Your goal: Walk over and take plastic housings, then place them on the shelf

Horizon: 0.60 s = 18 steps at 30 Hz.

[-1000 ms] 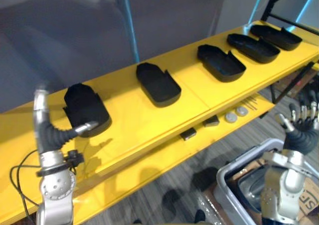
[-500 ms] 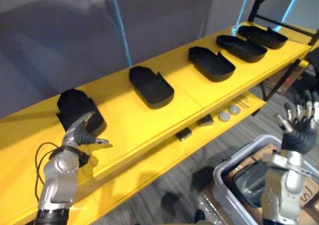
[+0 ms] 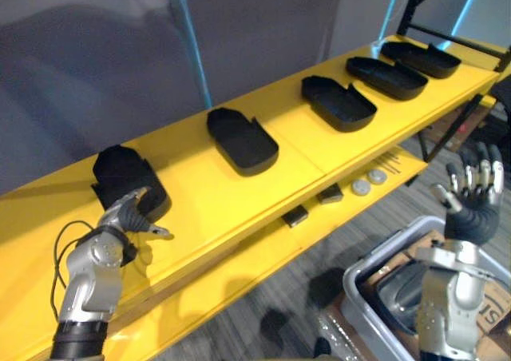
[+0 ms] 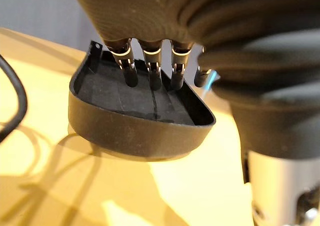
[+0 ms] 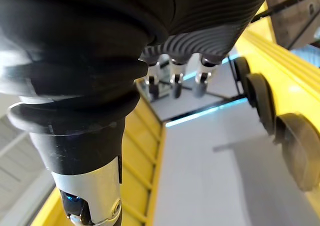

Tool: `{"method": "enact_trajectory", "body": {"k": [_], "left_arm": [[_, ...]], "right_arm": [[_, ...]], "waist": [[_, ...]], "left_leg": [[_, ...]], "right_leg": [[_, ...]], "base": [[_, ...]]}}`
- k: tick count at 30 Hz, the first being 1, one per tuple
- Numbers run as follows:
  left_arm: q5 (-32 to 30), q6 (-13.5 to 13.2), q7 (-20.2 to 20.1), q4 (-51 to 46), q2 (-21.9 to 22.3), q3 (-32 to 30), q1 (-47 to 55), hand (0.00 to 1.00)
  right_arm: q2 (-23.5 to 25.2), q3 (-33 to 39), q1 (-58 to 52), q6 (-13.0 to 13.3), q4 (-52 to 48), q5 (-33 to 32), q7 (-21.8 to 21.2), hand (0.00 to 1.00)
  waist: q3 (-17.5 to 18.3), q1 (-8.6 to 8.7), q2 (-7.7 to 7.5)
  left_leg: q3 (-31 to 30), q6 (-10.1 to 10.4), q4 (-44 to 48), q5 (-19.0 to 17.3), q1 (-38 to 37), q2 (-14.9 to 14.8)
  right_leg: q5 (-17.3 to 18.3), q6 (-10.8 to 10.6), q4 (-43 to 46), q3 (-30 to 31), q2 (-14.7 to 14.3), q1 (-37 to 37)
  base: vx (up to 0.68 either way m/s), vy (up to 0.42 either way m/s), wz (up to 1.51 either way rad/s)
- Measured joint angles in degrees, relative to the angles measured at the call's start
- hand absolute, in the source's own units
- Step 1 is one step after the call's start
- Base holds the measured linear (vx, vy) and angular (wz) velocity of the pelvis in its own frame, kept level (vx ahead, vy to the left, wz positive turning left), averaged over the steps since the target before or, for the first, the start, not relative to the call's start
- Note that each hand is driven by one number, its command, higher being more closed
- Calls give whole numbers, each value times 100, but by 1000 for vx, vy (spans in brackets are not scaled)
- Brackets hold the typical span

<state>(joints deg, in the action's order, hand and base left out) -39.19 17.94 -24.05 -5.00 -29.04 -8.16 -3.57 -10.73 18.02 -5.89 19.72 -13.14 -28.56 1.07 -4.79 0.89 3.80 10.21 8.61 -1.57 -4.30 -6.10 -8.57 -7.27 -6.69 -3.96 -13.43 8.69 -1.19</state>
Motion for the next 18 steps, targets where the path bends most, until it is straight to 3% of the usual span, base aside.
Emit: {"method": "enact_trajectory", "body": {"k": [5, 11, 18], "left_arm": [[-23, -367, -400, -32, -277, 6, 3, 0], [-38, -868, -581, -196, -466, -3, 40, 0], [-255, -1456, -479, -33, -459, -17, 614, 0]], "right_arm": [[0, -13, -2, 0, 0, -6, 6, 0], [0, -15, -10, 1, 0, -26, 4, 0], [-12, -11, -9, 29, 4, -52, -10, 0]], "waist": [[47, -10, 46], [75, -29, 63], [126, -71, 92]], "left_leg": [[4, 0, 1, 0, 0, -4], [120, -2, 10, 1, -4, -23], [205, 6, 10, 7, -10, -41]], "right_leg": [[-2, -1, 0, -1, 1, -4], [-3, -2, 0, -45, 22, -49], [-2, -2, -1, -61, 25, -60]], "base": [[0, 0, 0], [1, 4, 4], [0, 0, 0]]}}
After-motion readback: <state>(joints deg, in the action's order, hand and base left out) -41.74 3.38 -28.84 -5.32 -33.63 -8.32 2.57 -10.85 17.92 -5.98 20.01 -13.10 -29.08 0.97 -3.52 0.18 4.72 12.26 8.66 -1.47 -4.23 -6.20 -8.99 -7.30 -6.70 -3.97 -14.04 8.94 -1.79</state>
